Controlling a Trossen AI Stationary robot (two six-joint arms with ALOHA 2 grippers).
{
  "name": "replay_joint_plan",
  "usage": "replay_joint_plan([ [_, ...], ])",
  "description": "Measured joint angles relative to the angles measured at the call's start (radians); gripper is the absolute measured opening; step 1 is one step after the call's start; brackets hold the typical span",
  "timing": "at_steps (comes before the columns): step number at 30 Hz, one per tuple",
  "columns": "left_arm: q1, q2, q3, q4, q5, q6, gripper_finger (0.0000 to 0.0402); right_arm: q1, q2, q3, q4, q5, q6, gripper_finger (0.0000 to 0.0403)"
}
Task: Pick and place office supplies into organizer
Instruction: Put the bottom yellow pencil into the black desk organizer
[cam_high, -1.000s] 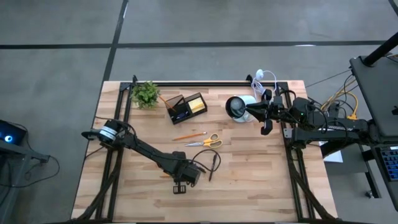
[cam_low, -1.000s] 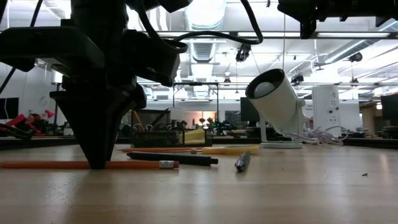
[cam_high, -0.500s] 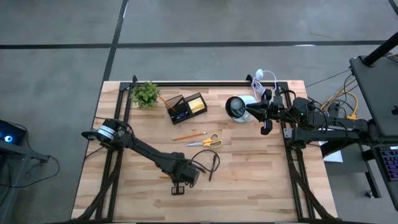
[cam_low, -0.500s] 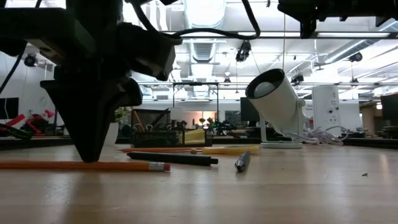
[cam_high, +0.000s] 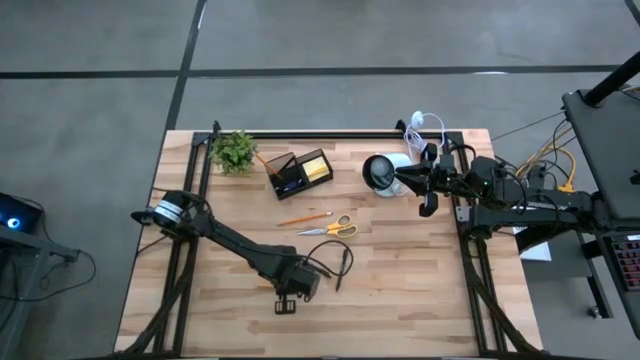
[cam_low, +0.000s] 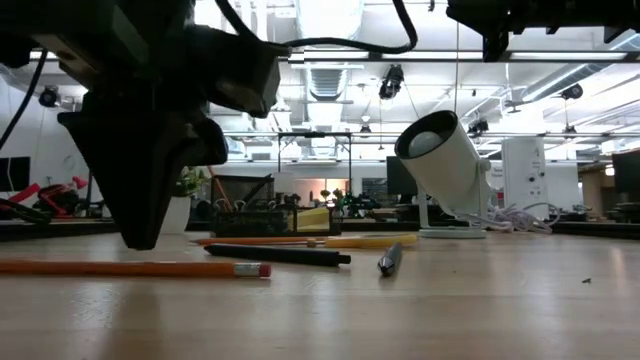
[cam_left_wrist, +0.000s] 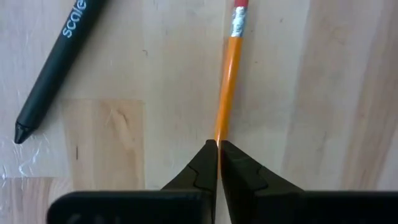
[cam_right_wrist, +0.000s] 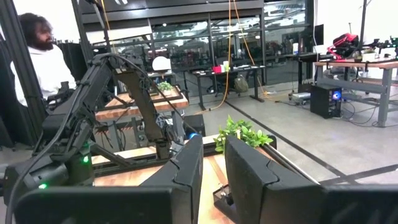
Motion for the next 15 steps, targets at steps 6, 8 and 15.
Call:
replay_joint_plan([
  [6, 0.001, -0.002, 0.037, 0.094, 0.003, 0.0, 0.0078, 0.0, 0.0, 0.0, 0.0, 0.0, 0.0, 0.0059],
  [8, 0.001, -0.002, 0.055, 0.129, 0.0, 0.0, 0.0116, 0.0, 0.0, 0.0, 0.0, 0.0, 0.0, 0.0059],
  [15, -0.001, 0.037, 0.085, 0.121, 0.003, -0.027, 0.0193, 0.0, 0.0, 0.0, -0.003, 0.0, -0.001, 0.0059],
])
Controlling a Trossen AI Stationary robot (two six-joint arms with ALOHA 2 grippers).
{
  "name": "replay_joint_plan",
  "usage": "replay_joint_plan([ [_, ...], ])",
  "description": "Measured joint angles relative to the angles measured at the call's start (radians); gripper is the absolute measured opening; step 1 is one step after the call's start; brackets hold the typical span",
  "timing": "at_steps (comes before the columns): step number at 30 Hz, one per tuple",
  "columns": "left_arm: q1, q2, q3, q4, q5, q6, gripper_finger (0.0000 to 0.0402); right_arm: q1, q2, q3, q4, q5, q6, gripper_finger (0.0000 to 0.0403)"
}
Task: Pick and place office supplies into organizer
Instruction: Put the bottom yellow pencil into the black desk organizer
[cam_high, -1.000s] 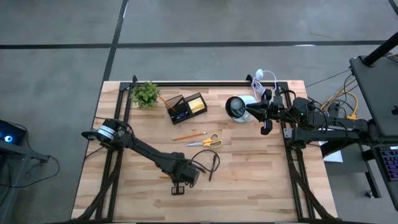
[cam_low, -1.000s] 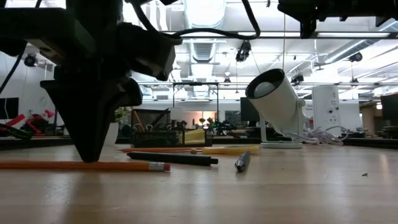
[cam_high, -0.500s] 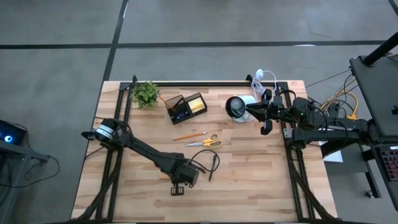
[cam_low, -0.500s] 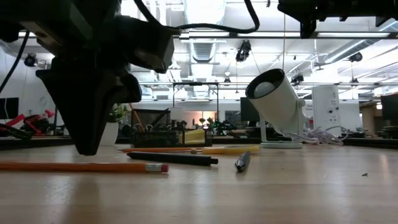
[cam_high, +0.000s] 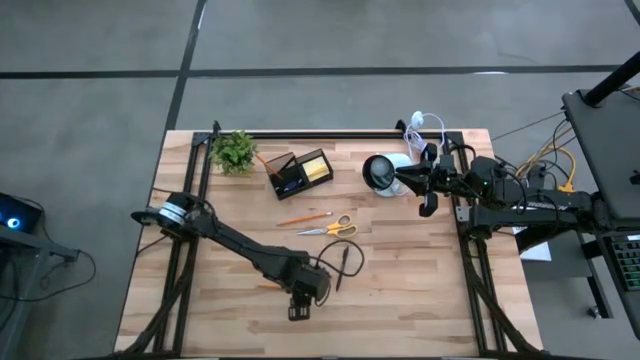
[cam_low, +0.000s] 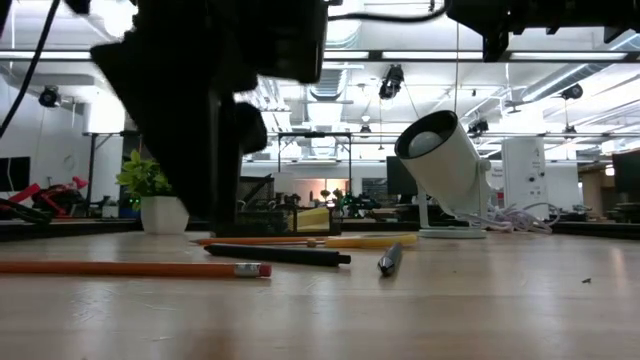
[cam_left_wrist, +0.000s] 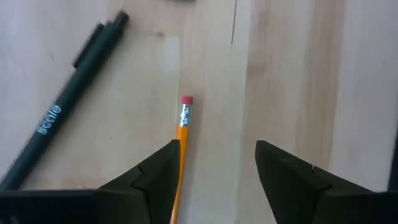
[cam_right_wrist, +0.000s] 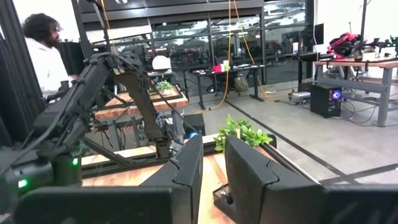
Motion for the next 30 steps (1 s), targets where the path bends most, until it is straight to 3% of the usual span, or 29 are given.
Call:
replay_joint_plan([
  [8, 0.002, 0.021, -0.006, -0.141, -0.003, -0.099, 0.0196, 0.0, 0.0, 0.0, -0.004, 0.0, 0.0, 0.0059],
  [25, -0.003, 0.08, -0.007, -0.142, -0.028, -0.08, 0.0196, 0.0, 0.0, 0.0, -0.005, -0.001, -0.029, 0.0059],
  [30, -0.003, 0.076, -0.01, -0.142, -0.066, -0.079, 0.0161, 0.0, 0.0, 0.0, -0.005, -0.001, -0.036, 0.0059],
])
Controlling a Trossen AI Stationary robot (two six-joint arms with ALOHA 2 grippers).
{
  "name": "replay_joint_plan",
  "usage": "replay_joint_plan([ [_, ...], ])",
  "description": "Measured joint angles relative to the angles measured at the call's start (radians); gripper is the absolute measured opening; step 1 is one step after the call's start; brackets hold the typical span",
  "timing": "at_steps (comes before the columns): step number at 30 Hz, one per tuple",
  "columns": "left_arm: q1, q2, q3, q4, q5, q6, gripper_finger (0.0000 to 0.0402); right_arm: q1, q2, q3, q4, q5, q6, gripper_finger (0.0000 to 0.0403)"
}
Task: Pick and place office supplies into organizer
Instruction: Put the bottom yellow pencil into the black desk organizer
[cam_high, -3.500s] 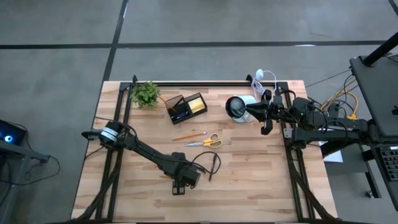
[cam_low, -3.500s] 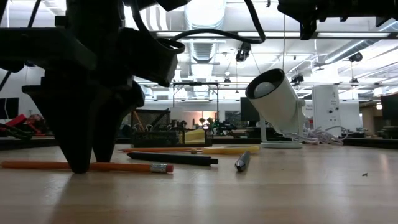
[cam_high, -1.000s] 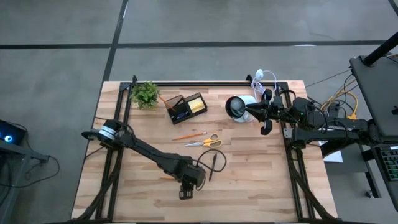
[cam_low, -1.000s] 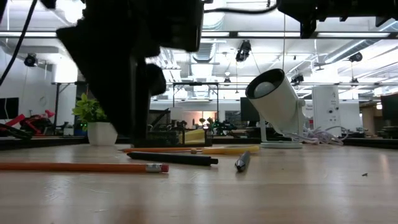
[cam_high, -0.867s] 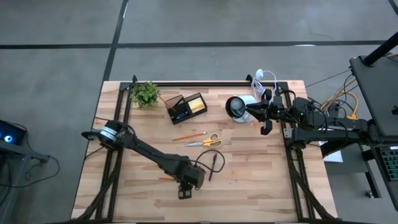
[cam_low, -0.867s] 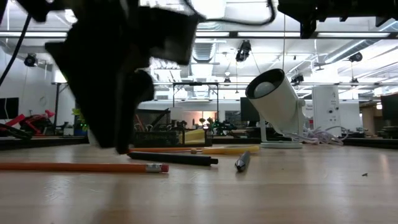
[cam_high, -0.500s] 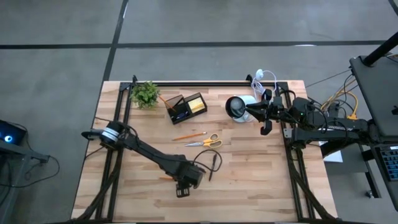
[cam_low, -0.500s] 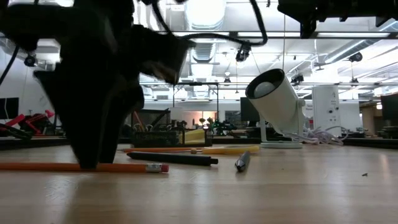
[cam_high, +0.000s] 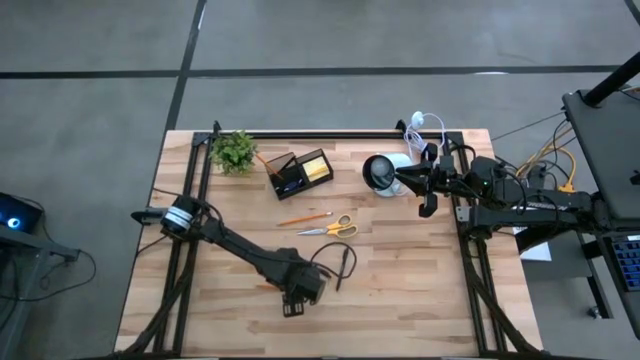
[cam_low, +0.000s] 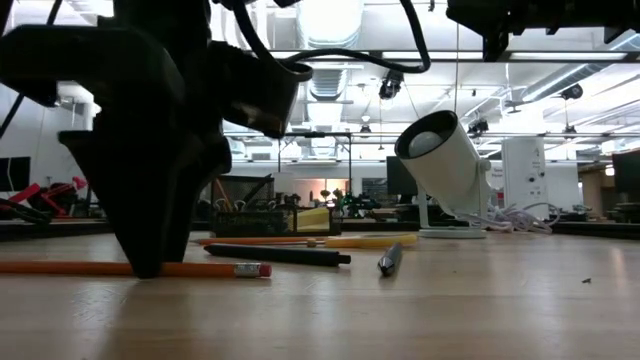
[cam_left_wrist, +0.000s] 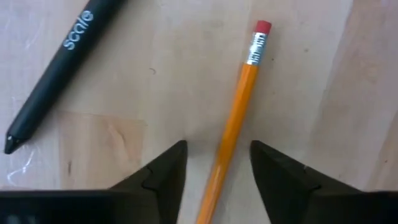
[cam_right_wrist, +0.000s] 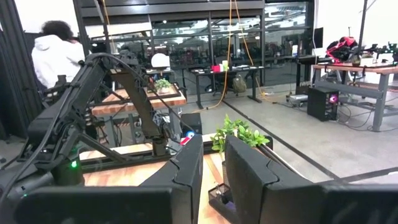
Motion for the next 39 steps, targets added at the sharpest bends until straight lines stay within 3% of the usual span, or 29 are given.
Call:
replay_joint_plan([
  [7, 0.004, 0.0, -0.005, 0.0, -0.003, -0.001, 0.0028, 0.0, 0.0, 0.0, 0.0, 0.0, 0.0, 0.0059],
  [9, 0.004, 0.0, -0.006, 0.004, -0.002, 0.0, 0.0011, 0.0, 0.0, 0.0, 0.0, 0.0, 0.0, 0.0059],
  [39, 0.004, -0.062, -0.01, -0.025, 0.017, 0.06, 0.0003, 0.0, 0.0, 0.0, 0.001, 0.003, -0.001, 0.0059],
])
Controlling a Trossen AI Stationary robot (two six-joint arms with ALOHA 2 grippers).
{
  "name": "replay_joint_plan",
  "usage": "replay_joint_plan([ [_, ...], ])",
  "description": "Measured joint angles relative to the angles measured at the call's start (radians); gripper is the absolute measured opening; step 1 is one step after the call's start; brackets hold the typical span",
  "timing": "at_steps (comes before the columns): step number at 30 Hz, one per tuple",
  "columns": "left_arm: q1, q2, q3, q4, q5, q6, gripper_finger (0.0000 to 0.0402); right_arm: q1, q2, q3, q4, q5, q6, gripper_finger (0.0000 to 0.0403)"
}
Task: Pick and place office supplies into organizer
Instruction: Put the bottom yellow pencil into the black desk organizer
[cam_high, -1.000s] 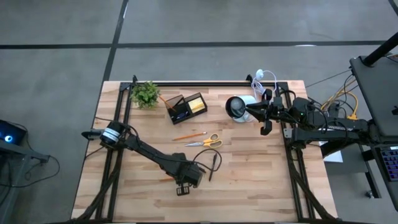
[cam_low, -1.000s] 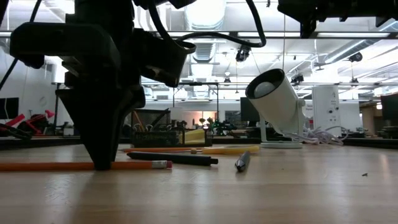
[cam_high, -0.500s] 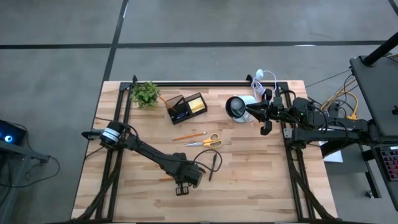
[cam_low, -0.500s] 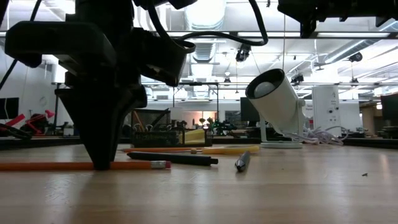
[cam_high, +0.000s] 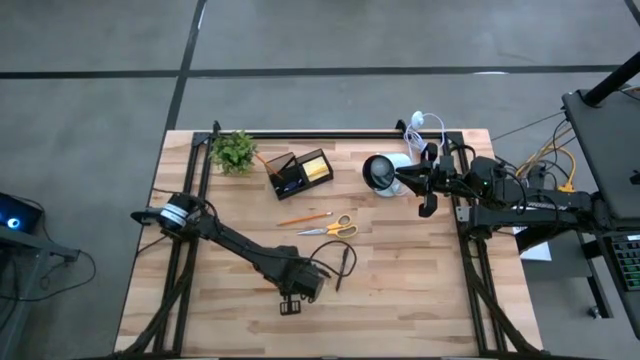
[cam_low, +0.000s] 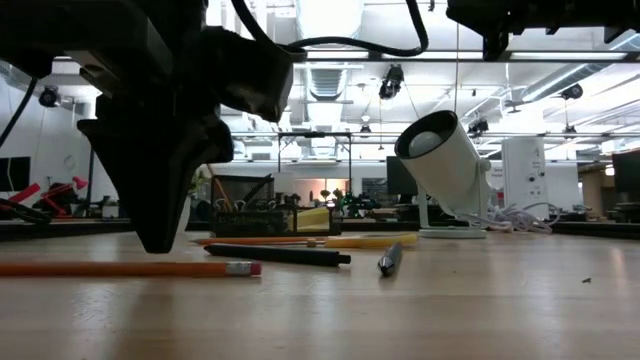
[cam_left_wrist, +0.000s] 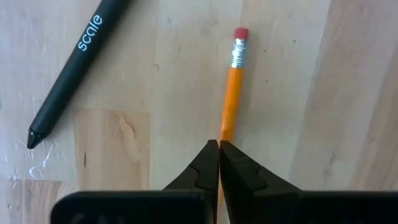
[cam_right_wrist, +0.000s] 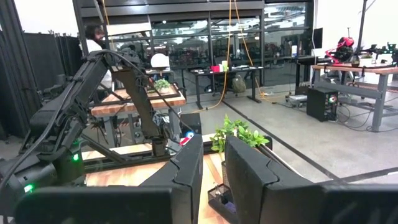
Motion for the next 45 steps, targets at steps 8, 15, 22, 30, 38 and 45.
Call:
replay_joint_plan([
  [8, 0.0, -0.005, -0.003, 0.002, 0.004, -0.003, 0.0001, 0.0, 0.0, 0.0, 0.0, 0.0, 0.0, 0.0059],
  [15, -0.003, -0.025, 0.002, -0.005, 0.112, -0.007, 0.0045, 0.0, 0.0, 0.0, 0.0, 0.0, 0.0, 0.0059],
  [22, -0.047, -0.031, -0.019, -0.076, 0.121, -0.089, 0.0178, 0.0, 0.0, 0.0, 0.0, 0.0, -0.023, 0.0059],
  [30, -0.081, -0.03, -0.076, -0.068, 0.11, -0.114, 0.0222, 0.0, 0.0, 0.0, 0.0, -0.001, -0.022, 0.0059],
  [38, -0.081, -0.032, -0.11, -0.053, 0.079, -0.112, 0.0183, 0.0, 0.0, 0.0, 0.0, -0.002, -0.017, 0.0059],
  [45, -0.08, -0.036, -0.143, -0.008, 0.065, -0.11, 0.0135, 0.0, 0.0, 0.0, 0.0, -0.002, -0.014, 0.0059],
])
